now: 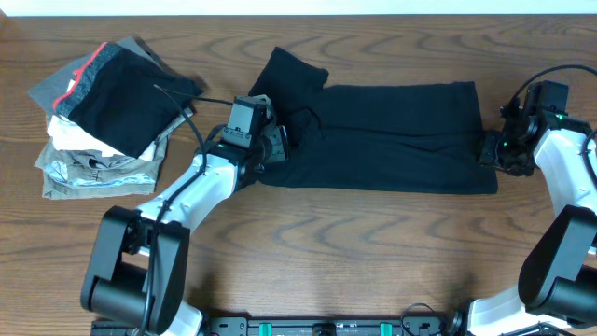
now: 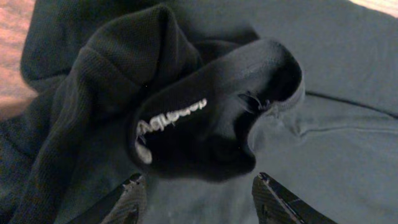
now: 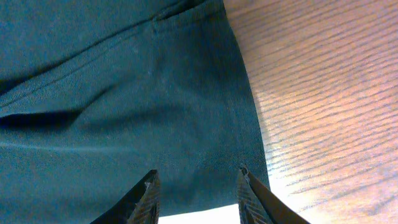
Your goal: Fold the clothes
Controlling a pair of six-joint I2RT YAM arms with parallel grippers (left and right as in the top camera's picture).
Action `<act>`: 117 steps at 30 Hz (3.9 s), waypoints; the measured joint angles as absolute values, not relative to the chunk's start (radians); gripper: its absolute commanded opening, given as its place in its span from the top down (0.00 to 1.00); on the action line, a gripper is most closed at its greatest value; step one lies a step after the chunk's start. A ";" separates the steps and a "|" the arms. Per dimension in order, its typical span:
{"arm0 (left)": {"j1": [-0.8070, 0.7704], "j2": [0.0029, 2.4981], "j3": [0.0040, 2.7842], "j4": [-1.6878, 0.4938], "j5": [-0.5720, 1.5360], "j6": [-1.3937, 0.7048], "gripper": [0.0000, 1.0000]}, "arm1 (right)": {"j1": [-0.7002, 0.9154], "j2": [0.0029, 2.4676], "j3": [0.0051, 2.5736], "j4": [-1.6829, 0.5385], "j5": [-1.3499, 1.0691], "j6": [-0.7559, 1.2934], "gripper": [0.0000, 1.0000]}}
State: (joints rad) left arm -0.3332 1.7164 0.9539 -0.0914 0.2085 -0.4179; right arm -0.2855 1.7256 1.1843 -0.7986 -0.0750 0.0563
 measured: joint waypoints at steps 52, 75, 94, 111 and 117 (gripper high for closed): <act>-0.242 1.769 1.053 -0.375 0.093 -0.357 0.45 | -0.286 1.726 1.184 -0.815 -0.075 0.056 0.62; -0.243 1.772 1.039 -0.441 0.085 -0.320 0.45 | -0.286 1.780 1.183 -0.801 -0.080 0.048 0.87; -0.243 1.787 1.039 -0.650 0.136 -0.313 0.44 | -0.286 1.955 1.228 -0.869 -0.068 0.049 0.87; -0.243 1.793 1.036 -0.920 0.158 -0.305 0.47 | -0.361 1.973 1.214 -1.078 -0.001 0.164 0.94; -0.243 1.707 1.034 -0.918 0.157 -0.279 0.47 | -0.362 1.946 1.197 -1.058 -0.004 0.169 0.92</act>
